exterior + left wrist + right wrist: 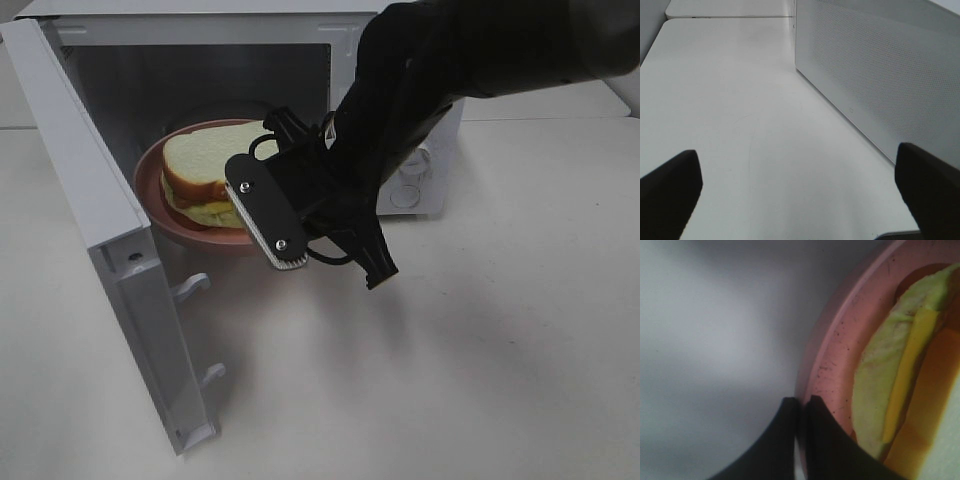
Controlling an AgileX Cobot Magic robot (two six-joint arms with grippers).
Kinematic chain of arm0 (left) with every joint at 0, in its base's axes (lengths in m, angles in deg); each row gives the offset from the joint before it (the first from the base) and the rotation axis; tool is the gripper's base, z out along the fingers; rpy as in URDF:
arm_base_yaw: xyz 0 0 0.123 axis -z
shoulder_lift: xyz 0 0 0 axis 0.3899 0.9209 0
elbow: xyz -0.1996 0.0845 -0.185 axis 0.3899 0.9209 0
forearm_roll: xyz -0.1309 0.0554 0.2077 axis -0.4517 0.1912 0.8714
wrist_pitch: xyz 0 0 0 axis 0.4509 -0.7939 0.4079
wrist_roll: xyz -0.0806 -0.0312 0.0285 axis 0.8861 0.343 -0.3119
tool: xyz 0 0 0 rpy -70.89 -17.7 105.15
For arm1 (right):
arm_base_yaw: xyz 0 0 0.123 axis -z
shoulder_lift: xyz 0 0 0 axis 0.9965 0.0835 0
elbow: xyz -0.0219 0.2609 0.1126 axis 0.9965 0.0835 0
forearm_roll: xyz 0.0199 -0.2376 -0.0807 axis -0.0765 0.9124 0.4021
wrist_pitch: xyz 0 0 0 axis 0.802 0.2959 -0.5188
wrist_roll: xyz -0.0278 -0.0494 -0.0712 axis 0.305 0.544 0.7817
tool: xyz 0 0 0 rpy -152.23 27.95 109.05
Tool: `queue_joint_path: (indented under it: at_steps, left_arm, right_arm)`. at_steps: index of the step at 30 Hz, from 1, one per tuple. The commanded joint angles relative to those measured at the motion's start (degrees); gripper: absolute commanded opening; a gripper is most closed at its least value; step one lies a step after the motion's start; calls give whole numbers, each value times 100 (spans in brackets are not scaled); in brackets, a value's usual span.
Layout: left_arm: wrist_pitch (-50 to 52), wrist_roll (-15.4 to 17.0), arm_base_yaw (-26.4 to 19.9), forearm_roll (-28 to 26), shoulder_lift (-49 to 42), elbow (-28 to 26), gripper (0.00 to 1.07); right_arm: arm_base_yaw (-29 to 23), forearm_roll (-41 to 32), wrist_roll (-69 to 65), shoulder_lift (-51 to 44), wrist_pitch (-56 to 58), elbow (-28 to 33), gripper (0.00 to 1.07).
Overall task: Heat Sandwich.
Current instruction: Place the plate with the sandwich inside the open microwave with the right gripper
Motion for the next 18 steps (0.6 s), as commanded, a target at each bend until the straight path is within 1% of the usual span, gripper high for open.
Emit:
queue_joint_path:
  at_steps: [1,4,5,7,10,12,15,16,18]
  left_arm:
    - [40,17,23,-23,-149,23,105]
    - [40,17,23,-23,-149,23,105]
    - [40,17,23,-23,-149,23,105]
    - [40,17,23,-23,-149,23,105]
    - [40,17,23,-23,-149,23,105]
    - [40,17,23,-23,-149,23,105]
    - [40,17,23,-23,-149,23,105]
    - [40,17,23,-23,-149,23,105]
    - [40,17,23,-23,-149,23,105]
  right_arm:
    - [46,-46,29,212,74,-378,0]
    - [46,-46,23,338,132,-567,0]
    - [46,-46,-17,470,155,-779,0]
    - [46,-46,-52,527,178,-894,0]
    - [46,-29,-138,808,321,-1335,0]
    - [46,-29,-138,865,384,-1427,0]
    - [46,17,-241,1140,607,-1868,0]
    - [46,17,-241,1140,607,-1868,0]
    - [97,172,-413,1329,722,-2172,0]
